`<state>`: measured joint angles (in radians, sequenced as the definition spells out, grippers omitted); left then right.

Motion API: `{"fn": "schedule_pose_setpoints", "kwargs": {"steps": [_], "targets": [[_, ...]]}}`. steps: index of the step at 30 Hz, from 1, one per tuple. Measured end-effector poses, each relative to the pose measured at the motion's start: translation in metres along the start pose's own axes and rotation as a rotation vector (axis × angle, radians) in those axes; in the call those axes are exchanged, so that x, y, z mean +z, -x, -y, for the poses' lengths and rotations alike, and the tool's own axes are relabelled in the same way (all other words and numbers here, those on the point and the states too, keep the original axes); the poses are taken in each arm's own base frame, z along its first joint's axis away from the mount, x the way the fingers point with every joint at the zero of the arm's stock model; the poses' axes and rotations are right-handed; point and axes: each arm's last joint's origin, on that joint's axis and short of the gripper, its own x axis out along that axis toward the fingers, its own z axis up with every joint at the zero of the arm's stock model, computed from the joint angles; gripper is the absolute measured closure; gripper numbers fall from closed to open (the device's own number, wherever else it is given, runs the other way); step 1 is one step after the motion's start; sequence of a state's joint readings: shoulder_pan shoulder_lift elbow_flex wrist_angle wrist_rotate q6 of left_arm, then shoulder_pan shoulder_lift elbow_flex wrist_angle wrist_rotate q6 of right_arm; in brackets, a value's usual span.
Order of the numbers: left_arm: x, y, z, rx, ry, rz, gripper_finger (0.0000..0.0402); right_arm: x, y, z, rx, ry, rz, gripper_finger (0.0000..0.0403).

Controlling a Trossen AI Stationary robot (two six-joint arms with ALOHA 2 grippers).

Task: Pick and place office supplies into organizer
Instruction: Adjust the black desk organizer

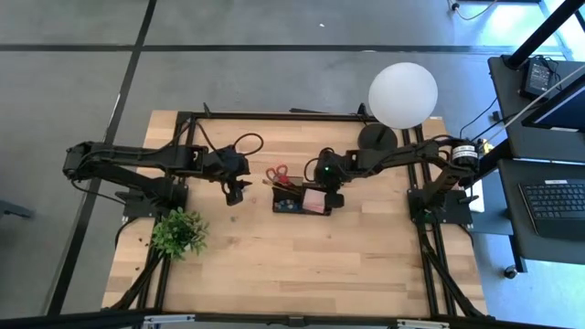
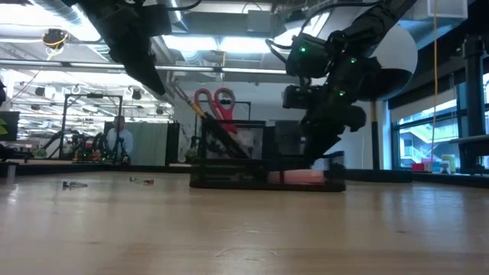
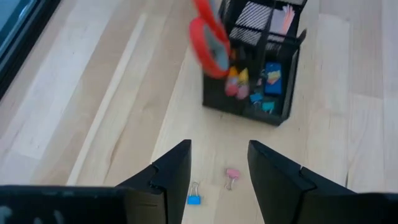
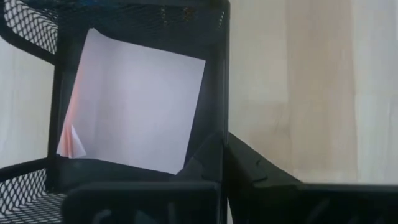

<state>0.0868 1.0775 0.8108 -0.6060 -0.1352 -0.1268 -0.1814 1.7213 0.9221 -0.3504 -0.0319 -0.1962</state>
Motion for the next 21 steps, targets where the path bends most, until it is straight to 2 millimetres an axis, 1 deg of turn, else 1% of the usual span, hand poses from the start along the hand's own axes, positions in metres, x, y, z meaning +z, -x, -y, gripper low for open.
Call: {"fn": "schedule_pose_setpoints", "kwargs": {"steps": [5, 9, 18, 21], "targets": [[0.000, 0.000, 0.000, 0.000, 0.000, 0.000, 0.0247, -0.008, 0.010, -0.002, 0.014, 0.017, -0.067, 0.0400], [0.000, 0.000, 0.000, 0.000, 0.002, 0.003, 0.0249, -0.013, 0.011, -0.003, 0.026, 0.019, -0.125, 0.0401], [0.000, 0.000, 0.000, 0.000, 0.018, 0.003, 0.0250, -0.016, 0.011, -0.004, 0.028, 0.011, -0.143, 0.0400], [0.000, 0.000, 0.000, 0.000, 0.018, 0.003, 0.0247, -0.015, 0.011, -0.004, 0.027, 0.004, -0.142, 0.0386]]}}
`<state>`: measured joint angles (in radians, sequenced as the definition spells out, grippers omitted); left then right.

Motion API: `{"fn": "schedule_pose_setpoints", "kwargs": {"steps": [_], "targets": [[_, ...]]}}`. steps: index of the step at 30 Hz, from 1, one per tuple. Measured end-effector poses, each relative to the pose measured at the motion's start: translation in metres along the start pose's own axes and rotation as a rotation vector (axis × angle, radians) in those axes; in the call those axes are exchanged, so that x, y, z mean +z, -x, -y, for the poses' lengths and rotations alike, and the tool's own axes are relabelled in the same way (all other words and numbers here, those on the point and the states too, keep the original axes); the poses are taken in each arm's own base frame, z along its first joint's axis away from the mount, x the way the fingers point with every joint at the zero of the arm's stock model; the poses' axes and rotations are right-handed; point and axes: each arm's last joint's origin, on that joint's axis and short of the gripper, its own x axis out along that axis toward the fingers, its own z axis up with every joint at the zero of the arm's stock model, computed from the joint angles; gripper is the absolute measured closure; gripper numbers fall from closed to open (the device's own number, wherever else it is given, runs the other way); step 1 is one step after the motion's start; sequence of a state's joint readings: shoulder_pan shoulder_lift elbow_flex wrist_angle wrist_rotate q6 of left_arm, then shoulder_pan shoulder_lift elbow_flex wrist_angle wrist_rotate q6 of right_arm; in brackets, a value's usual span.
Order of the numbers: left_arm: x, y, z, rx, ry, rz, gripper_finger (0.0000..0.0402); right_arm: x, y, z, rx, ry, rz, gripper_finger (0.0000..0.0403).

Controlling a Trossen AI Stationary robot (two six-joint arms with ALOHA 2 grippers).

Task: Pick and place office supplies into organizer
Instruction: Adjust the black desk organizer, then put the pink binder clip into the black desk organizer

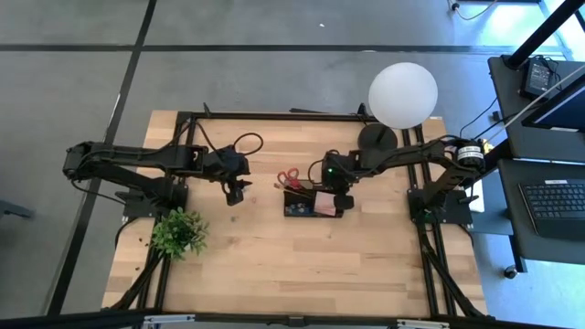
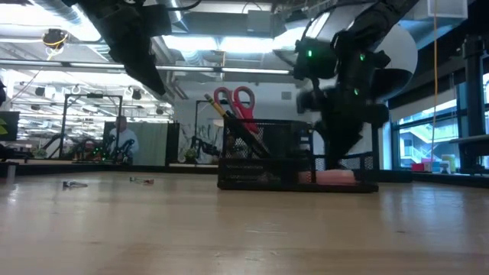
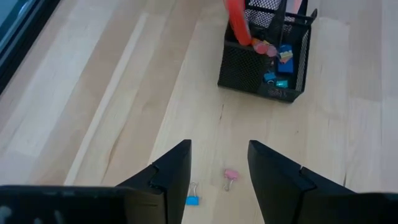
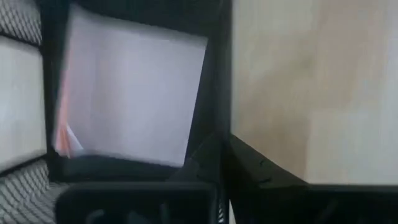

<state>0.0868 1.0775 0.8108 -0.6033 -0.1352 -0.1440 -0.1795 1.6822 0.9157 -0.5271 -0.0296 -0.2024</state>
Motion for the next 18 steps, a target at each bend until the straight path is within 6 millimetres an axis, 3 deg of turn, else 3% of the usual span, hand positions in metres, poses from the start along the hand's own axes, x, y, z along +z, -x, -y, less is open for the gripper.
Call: {"fn": "schedule_pose_setpoints", "kwargs": {"steps": [3, 18], "targets": [[0.0000, 0.0000, 0.0000, 0.000, 0.000, 0.000, 0.0247, -0.0070, -0.0059, -0.0014, 0.008, 0.010, -0.059, 0.0364], [0.0000, 0.0000, 0.0000, 0.000, 0.000, 0.000, 0.0248, -0.0016, -0.0026, -0.0005, 0.001, 0.019, -0.010, 0.0287]]}}
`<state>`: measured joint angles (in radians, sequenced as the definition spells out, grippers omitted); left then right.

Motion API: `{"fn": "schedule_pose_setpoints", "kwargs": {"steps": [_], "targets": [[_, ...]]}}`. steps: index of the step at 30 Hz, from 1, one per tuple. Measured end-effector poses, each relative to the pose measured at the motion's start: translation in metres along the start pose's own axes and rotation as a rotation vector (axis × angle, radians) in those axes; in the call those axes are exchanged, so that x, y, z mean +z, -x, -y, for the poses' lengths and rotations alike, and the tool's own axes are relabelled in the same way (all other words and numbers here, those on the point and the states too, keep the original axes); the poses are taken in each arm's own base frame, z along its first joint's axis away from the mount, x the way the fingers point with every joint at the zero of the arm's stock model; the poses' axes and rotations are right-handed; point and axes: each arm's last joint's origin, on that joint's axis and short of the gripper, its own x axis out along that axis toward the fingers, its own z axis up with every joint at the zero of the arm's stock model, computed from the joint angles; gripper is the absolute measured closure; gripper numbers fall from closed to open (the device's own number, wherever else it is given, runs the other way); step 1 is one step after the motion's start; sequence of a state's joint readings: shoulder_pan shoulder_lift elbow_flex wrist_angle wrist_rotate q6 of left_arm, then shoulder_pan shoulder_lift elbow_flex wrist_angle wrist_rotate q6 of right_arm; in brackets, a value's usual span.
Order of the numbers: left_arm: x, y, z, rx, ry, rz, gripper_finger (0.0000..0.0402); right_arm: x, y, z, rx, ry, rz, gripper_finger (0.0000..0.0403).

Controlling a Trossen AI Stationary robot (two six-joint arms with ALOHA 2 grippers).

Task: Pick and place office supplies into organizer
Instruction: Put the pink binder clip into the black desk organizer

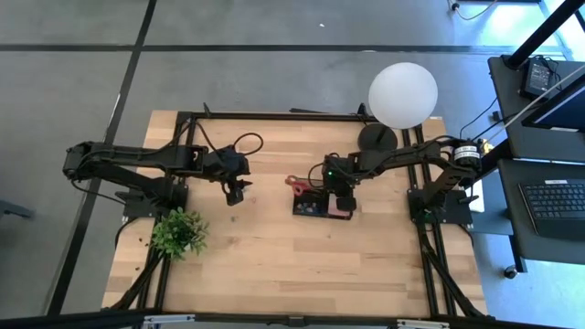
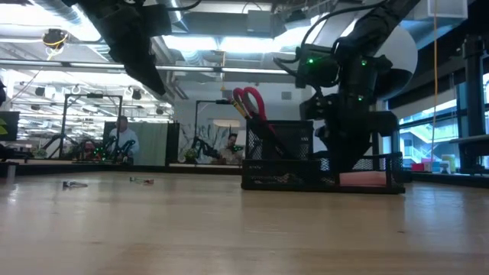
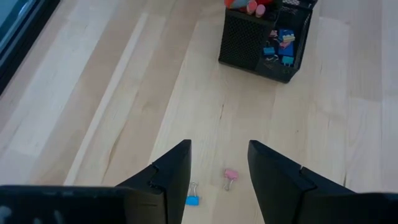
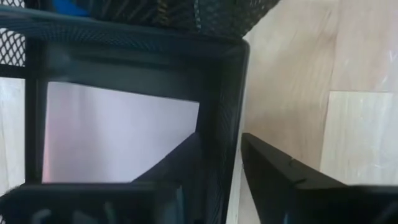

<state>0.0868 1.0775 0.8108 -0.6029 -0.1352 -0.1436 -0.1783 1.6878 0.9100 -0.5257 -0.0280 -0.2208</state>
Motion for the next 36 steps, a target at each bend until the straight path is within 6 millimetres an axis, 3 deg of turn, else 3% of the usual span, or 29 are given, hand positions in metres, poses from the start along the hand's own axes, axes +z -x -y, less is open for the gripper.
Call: {"fn": "schedule_pose_setpoints", "kwargs": {"steps": [7, 13, 20, 27, 31, 36], "targets": [[0.000, 0.000, 0.000, 0.000, 0.000, -0.001, 0.0245, 0.001, 0.004, 0.000, -0.002, -0.002, 0.014, 0.0225], [0.000, 0.000, 0.000, 0.000, 0.000, -0.003, 0.0245, 0.002, 0.026, 0.000, -0.017, -0.019, 0.086, 0.0192], [0.000, 0.000, 0.000, 0.001, 0.000, -0.003, 0.0245, -0.002, 0.077, -0.003, -0.044, -0.086, 0.257, 0.0186], [0.000, 0.000, -0.001, 0.033, -0.056, 0.001, 0.0244, -0.007, 0.143, -0.005, -0.090, -0.129, 0.614, 0.0186], [0.000, 0.000, -0.001, 0.034, -0.076, 0.001, 0.0244, -0.022, 0.166, -0.005, -0.129, -0.126, 0.772, 0.0186], [-0.003, -0.005, 0.000, 0.037, -0.133, -0.047, 0.0244, -0.057, 0.163, -0.004, -0.160, -0.202, 0.918, 0.0186]]}}
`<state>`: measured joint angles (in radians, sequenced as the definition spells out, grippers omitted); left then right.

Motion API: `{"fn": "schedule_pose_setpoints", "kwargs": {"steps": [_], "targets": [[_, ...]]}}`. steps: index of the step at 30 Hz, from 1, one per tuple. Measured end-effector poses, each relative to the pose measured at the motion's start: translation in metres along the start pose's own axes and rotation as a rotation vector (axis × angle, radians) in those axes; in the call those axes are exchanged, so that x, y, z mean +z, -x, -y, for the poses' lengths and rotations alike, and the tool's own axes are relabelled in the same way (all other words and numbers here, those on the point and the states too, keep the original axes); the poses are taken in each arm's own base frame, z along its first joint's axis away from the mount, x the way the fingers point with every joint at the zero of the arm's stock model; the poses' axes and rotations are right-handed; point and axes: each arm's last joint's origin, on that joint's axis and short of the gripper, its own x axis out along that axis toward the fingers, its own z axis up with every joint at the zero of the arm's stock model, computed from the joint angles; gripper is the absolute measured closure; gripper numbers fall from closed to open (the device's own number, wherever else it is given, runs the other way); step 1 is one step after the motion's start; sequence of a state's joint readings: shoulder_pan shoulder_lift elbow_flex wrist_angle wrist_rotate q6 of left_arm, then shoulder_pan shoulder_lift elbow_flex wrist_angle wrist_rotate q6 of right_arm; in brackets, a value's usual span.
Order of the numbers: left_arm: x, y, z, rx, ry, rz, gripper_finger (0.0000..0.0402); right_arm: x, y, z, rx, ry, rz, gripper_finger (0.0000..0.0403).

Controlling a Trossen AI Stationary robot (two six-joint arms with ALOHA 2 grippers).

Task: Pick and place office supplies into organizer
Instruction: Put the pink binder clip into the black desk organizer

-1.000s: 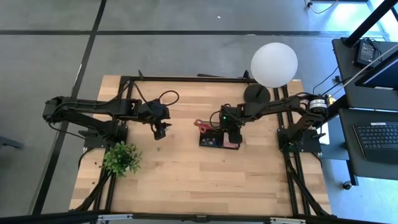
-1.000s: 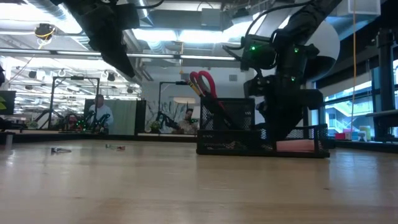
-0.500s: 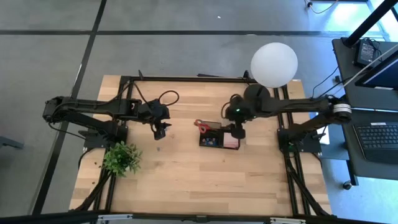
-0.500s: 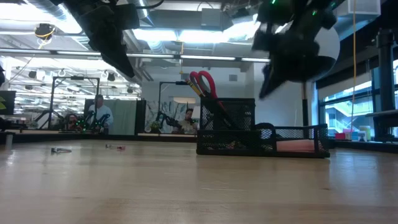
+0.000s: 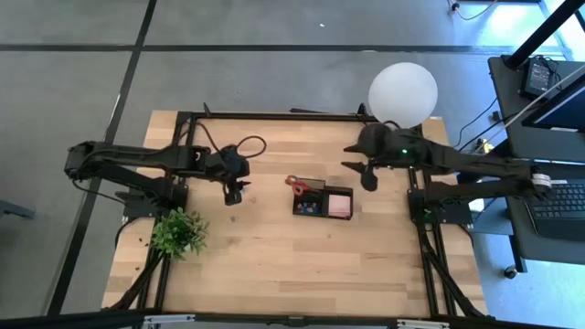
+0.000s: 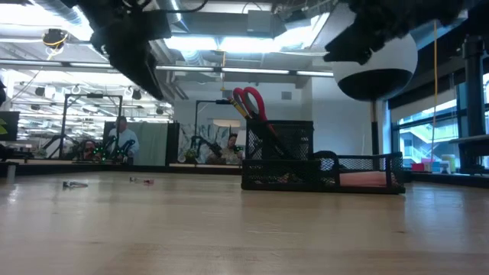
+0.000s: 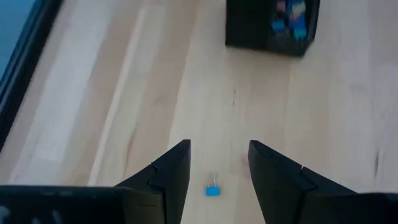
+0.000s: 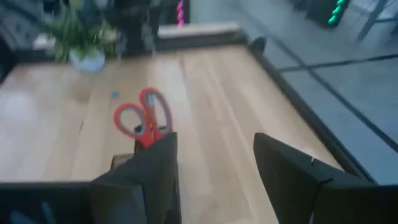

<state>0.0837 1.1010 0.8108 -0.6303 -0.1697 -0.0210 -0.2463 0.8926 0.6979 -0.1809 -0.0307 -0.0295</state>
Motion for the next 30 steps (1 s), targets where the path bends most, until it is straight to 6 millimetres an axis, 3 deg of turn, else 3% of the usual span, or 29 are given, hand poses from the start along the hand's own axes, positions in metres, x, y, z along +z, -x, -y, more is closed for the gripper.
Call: {"fn": "schedule_pose_setpoints", "kwargs": {"steps": [7, 17, 30], "targets": [[-0.003, -0.033, 0.012, -0.097, -0.134, -0.138, 0.0244, -0.028, 0.014, 0.004, -0.022, -0.133, 0.159, 0.0185], [-0.012, -0.087, 0.031, -0.144, -0.265, -0.294, 0.0245, -0.035, 0.015, 0.003, -0.019, -0.161, 0.169, 0.0185], [-0.019, -0.115, 0.035, -0.142, -0.250, -0.364, 0.0245, -0.036, 0.015, 0.003, -0.020, -0.156, 0.156, 0.0185]]}}
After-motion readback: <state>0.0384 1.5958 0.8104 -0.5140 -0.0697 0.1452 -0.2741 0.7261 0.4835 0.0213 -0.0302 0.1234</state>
